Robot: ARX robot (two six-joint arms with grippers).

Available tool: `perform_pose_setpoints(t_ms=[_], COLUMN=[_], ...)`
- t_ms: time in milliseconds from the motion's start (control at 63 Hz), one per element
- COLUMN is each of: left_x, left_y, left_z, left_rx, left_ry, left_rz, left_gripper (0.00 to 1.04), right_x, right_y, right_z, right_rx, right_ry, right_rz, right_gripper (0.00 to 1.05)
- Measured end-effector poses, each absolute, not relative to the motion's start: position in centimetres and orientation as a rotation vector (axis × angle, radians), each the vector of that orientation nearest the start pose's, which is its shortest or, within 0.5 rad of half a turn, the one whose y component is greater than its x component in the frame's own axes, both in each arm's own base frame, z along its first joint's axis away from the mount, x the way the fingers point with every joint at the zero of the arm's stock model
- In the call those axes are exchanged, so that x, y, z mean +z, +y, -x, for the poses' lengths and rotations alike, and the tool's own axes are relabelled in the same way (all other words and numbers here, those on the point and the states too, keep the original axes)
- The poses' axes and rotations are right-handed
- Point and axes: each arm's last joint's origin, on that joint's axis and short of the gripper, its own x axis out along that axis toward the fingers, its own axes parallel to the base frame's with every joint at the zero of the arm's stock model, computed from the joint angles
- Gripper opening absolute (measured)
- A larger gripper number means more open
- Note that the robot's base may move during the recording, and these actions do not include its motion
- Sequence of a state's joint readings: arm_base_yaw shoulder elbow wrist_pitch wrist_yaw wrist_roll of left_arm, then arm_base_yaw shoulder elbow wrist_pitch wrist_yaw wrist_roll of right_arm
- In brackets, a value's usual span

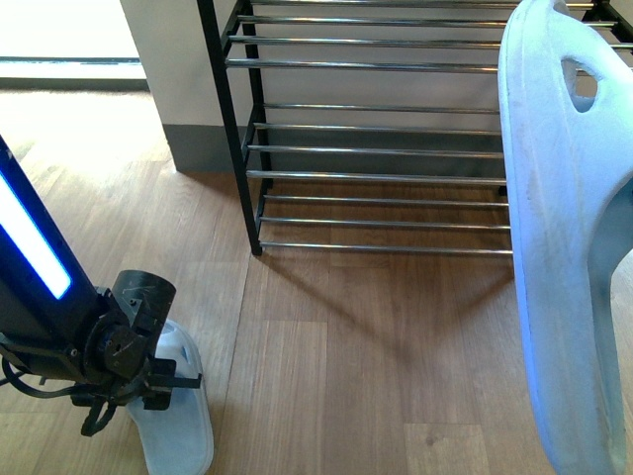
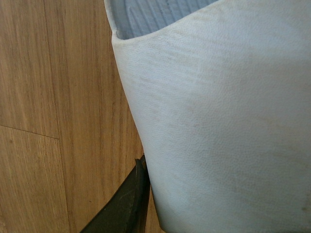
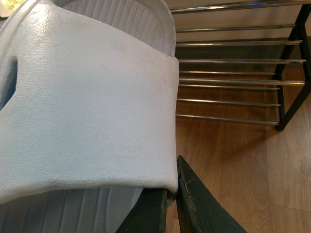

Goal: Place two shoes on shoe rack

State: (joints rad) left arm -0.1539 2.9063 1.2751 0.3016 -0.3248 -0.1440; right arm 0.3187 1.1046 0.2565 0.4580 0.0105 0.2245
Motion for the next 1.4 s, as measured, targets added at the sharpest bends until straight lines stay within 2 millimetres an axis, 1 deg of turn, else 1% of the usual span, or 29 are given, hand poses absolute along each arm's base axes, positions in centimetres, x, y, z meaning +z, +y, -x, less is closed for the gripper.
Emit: perform_pose_setpoints(t_ms=[64,143,191,254,318,365,397,413,429,460,476,508,524,635,651,683,699,746,762,810,873,921,937,984,1032,1064,1175,1270,1397], left_x=[-17.5,-16.5,-15.2,-13.0,-9.3,-6.1,-4.0,-3.5,-2.4,-1.4,-0.5,0.5,1.4,4.9,5.7,6.6,7.4,8.7,9.6,10.9,13.5,14.6,15.4,16.7,17.6,18.5,19.6,20.1,20.1], left_y=[-4.3,-3.8,-3.5,-3.2,-3.0,-2.9,-2.8,-2.8,-2.7,-2.7,-2.6,-2.6,-2.6,-2.5,-2.5,-2.5,-2.6,-2.8,-2.9,-3.1,-3.5,-3.6,-3.7,-3.9,-3.9,-3.9,-3.8,-3.6,-3.6], left_z=[-34.1,-34.0,-34.0,-34.3,-34.5,-34.1,-33.6,-33.4,-33.0,-32.5,-32.0,-31.5,-30.9,-28.5,-28.0,-27.4,-26.9,-26.2,-25.7,-25.0,-23.5,-22.8,-22.2,-21.1,-20.2,-19.0,-16.4,-15.8,-15.7], left_rx=[0.242,0.262,0.269,0.282,0.299,0.302,0.306,0.307,0.306,0.306,0.306,0.307,0.309,0.327,0.332,0.336,0.336,0.331,0.328,0.323,0.314,0.309,0.31,0.311,0.315,0.322,0.335,0.335,0.34], left_ry=[1.273,1.253,1.221,1.152,1.032,0.943,0.889,0.878,0.858,0.84,0.827,0.813,0.801,0.769,0.761,0.749,0.737,0.719,0.706,0.683,0.627,0.599,0.58,0.544,0.522,0.499,0.467,0.436,0.431], left_rz=[-0.187,-0.134,-0.106,-0.084,-0.075,-0.072,-0.072,-0.071,-0.072,-0.075,-0.078,-0.083,-0.089,-0.136,-0.151,-0.162,-0.174,-0.183,-0.193,-0.206,-0.216,-0.215,-0.215,-0.215,-0.216,-0.215,-0.212,-0.194,-0.189], left_gripper=[0.18,0.03,0.02,0.02,0.02,0.02,0.02,0.02,0.02,0.02,0.02,0.02,0.02,0.02,0.02,0.02,0.02,0.02,0.02,0.02,0.02,0.02,0.02,0.02,0.02,0.02,0.02,0.02,0.02], right_x=[15.8,15.8,15.8,15.8,15.8,15.8,15.8,15.8,15.8,15.8,15.8,15.8,15.8,15.8,15.8,15.8,15.8,15.8,15.8,15.8,15.8,15.8,15.8,15.8,15.8,15.8,15.8,15.8,15.8], right_y=[6.2,6.2,6.2,6.2,6.2,6.2,6.2,6.2,6.2,6.2,6.2,6.2,6.2,6.2,6.2,6.2,6.2,6.2,6.2,6.2,6.2,6.2,6.2,6.2,6.2,6.2,6.2,6.2,6.2], right_z=[-18.8,-18.8,-18.8,-18.8,-18.8,-18.8,-18.8,-18.8,-18.8,-18.8,-18.8,-18.8,-18.8,-18.8,-18.8,-18.8,-18.8,-18.8,-18.8,-18.8,-18.8,-18.8,-18.8,-18.8,-18.8,-18.8,-18.8,-18.8,-18.8], right_rx=[0.259,0.259,0.259,0.259,0.259,0.259,0.259,0.259,0.259,0.259,0.259,0.259,0.259,0.259,0.259,0.259,0.259,0.259,0.259,0.259,0.259,0.259,0.259,0.259,0.259,0.259,0.259,0.259,0.259], right_ry=[0.418,0.418,0.418,0.418,0.418,0.418,0.418,0.419,0.418,0.418,0.418,0.418,0.418,0.419,0.418,0.418,0.418,0.418,0.418,0.418,0.418,0.419,0.418,0.419,0.418,0.419,0.418,0.418,0.418], right_rz=[-0.156,-0.156,-0.156,-0.156,-0.156,-0.156,-0.156,-0.156,-0.156,-0.156,-0.156,-0.156,-0.156,-0.156,-0.156,-0.156,-0.156,-0.156,-0.156,-0.156,-0.156,-0.156,-0.156,-0.156,-0.156,-0.156,-0.156,-0.156,-0.156], right_gripper=[0.02,0.02,0.01,0.02,0.02,0.02,0.02,0.01,0.02,0.02,0.02,0.02,0.01,0.01,0.02,0.02,0.02,0.02,0.01,0.02,0.02,0.02,0.01,0.02,0.02,0.02,0.02,0.01,0.02])
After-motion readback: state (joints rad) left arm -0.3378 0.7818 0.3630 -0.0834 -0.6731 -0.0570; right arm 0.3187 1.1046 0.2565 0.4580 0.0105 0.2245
